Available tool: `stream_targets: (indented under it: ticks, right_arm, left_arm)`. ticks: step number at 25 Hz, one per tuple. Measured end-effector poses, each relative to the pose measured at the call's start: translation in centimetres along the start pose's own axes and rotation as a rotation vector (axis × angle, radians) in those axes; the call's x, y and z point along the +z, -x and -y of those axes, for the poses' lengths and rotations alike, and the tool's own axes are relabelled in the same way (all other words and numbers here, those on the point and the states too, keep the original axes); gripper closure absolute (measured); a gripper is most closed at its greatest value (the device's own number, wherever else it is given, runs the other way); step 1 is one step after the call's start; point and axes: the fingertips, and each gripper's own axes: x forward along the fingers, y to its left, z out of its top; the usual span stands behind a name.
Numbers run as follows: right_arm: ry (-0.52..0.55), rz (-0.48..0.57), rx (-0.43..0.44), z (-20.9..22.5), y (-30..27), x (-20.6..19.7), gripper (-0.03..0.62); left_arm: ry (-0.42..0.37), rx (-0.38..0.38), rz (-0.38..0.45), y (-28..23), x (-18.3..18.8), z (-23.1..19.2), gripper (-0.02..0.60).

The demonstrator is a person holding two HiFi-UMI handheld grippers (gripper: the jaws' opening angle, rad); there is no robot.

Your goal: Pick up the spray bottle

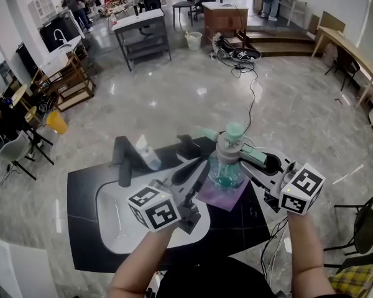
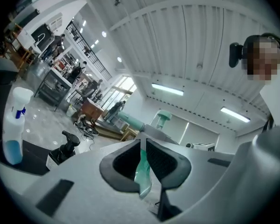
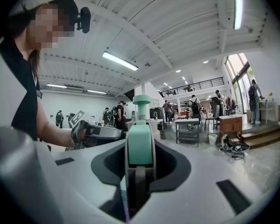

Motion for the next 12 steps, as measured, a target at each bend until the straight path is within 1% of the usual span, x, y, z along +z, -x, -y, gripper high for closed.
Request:
stream_targets:
  ticks: [3,4,6,10,12]
  right_arm:
    - [0.002,0.003,0.007,-0.4,0.4,0.0,0.494]
    - [0.003,0.004,0.01,-0.6,0.5,0.1,0.496]
    - [0.006,0.008,0.016,-1.0,0.6,0.1,0.496]
    - [0.0,0.022,0.043,-2.0,0.7,0.5,0.496]
    - [0.005,0.024,0.055,-2.9,0.8,0.3,0.496]
  left_arm:
    - [0.025,-0.014,0.01,0.0,0.2,0.3,0.568]
    - [0.027,-0.023,0.009,-0.1,0.3,0.5,0.554]
    - [0.019,-0.041,-0.002,-0.3,0.3,0.9,0.488]
    - [-0.021,-0.071,0.002,-0.3,0.6,1.5,0.476]
    - [-0.019,-0.085,0.012,0.2,0.5,1.7,0.476]
